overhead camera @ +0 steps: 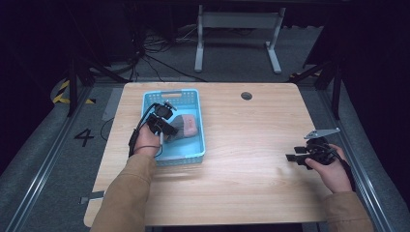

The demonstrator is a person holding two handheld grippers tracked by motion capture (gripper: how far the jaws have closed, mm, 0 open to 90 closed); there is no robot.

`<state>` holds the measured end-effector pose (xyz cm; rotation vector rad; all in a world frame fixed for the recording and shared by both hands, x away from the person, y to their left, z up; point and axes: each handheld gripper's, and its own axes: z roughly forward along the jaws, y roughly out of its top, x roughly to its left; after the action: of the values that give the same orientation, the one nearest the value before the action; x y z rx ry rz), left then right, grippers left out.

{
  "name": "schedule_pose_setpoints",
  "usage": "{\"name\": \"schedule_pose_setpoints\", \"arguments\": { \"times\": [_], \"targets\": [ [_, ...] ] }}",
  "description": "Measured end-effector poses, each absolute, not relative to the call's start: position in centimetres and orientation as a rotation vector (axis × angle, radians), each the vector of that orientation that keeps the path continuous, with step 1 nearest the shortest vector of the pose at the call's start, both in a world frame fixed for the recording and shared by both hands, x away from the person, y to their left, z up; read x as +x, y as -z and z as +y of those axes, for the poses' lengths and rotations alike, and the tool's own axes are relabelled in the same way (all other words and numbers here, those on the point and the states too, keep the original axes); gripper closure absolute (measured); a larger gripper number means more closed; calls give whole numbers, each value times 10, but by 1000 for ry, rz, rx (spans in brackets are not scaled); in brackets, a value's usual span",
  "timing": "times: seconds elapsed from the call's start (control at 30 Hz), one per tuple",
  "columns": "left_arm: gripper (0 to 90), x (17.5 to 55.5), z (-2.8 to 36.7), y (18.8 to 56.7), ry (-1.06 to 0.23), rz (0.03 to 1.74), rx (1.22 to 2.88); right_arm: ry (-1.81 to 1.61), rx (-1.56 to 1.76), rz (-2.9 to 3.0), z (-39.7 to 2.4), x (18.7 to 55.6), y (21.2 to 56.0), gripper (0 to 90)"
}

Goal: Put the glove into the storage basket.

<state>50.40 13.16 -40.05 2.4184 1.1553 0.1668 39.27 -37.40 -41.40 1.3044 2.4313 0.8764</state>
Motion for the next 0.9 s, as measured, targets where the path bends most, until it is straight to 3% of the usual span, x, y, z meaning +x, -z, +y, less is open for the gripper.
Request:
{"name": "schedule_pose_setpoints", "arguments": {
  "times": [0.9],
  "targets": [
    [584,534,116,421,-202,1178,2507,-847,1317,2439,-375,382,417,436]
  ]
}}
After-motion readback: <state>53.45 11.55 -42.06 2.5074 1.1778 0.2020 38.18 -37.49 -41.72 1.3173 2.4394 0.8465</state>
